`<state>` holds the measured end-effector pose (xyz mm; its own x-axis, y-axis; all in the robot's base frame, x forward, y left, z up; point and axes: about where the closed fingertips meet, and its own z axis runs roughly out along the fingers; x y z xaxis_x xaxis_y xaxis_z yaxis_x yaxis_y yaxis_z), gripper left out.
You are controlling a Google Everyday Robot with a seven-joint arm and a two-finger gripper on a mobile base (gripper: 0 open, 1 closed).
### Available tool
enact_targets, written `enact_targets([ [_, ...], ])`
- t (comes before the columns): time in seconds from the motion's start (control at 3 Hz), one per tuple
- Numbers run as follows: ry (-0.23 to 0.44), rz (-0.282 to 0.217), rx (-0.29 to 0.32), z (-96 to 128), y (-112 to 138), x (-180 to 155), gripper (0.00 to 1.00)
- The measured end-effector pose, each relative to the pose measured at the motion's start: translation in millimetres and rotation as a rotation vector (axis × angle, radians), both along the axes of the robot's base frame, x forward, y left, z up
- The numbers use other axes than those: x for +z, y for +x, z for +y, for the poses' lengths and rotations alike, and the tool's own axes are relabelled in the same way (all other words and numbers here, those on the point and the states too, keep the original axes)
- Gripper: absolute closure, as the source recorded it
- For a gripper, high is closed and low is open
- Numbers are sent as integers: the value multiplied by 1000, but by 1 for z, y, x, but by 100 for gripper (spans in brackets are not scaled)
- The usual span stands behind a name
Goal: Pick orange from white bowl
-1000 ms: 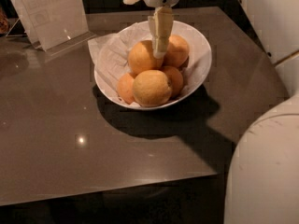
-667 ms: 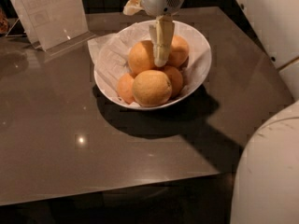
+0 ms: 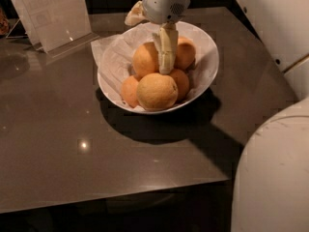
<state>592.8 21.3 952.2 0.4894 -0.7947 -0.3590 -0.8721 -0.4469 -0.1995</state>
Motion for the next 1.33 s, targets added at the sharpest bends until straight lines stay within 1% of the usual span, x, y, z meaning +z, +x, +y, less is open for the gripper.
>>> enact_targets([
  [0.33, 0, 0, 0, 0, 0, 0, 19],
  [0.67, 0, 0, 0, 0, 0, 2, 42],
  [1.0, 0, -1, -1, 0, 0, 3, 57],
  [1.33, -15, -27, -44, -9, -6, 13, 42],
])
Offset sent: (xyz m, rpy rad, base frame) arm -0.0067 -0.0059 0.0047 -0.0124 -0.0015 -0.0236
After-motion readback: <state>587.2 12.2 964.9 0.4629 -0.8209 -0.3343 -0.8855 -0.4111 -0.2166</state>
